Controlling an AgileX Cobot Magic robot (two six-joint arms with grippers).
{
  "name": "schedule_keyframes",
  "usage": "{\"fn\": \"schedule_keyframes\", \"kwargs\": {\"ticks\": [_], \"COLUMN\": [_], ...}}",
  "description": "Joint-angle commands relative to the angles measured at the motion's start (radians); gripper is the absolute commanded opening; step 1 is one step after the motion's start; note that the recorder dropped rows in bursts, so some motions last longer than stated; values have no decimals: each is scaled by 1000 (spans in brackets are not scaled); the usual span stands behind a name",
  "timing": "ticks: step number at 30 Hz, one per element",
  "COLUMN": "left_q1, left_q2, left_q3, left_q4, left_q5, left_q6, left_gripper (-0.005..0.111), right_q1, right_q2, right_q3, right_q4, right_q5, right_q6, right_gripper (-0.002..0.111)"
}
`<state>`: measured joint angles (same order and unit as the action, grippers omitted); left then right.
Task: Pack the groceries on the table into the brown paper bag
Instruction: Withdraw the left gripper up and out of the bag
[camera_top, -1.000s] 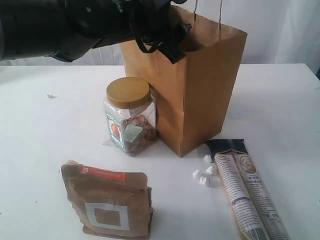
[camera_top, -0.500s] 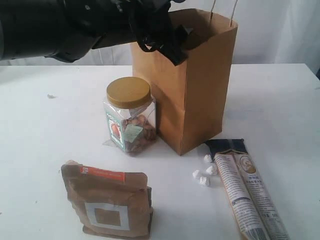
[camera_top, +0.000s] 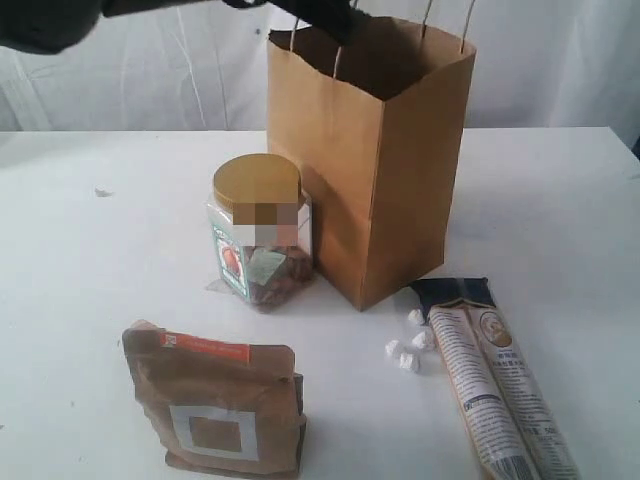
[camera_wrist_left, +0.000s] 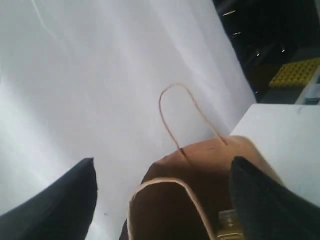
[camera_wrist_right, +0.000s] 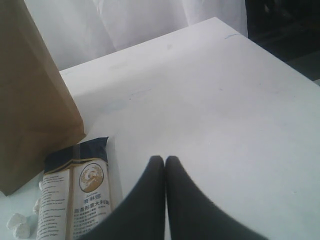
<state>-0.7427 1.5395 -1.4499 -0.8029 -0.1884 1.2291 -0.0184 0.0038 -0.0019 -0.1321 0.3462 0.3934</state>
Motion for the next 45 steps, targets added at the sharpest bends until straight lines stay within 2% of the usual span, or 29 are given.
{"fn": "schedule_keyframes", "kwargs": {"ticks": [1, 6, 16, 26, 30, 32, 35, 41, 45], "left_q1": [3, 3, 3, 3, 3, 3, 3, 3, 3], "left_q2": [-80, -140, -268, -398, -440, -455, -461, -459, -459], "left_q3": [-6, -6, -6, -6, -6, -6, -6, 35, 118], "left_q4": [-24, -24, -24, -9, 55, 168, 443, 1083, 1399], "left_q5": [110, 188, 479, 614, 679, 679, 672, 690, 761], "left_q6": [-49, -49, -49, -107, -141, -187, -337, -830, -1146], "left_gripper": [75, 75, 75, 75, 75, 75, 75, 75, 75], "right_q1": [-6, -6, -6, -6, -6, -6, -6, -6, -6], "right_q2": [-4, -4, -4, -4, -4, -4, -4, -4, -4], "right_q3": [2, 2, 2, 2, 2, 2, 2, 2, 2], "right_q4": [-2, -2, -2, -2, -2, -2, -2, -2, -2], "right_q5": [-4, -4, -4, -4, -4, -4, -4, -4, -4], "right_q6": [3, 3, 3, 3, 3, 3, 3, 3, 3], "right_gripper": [0, 0, 0, 0, 0, 0, 0, 0, 0]}}
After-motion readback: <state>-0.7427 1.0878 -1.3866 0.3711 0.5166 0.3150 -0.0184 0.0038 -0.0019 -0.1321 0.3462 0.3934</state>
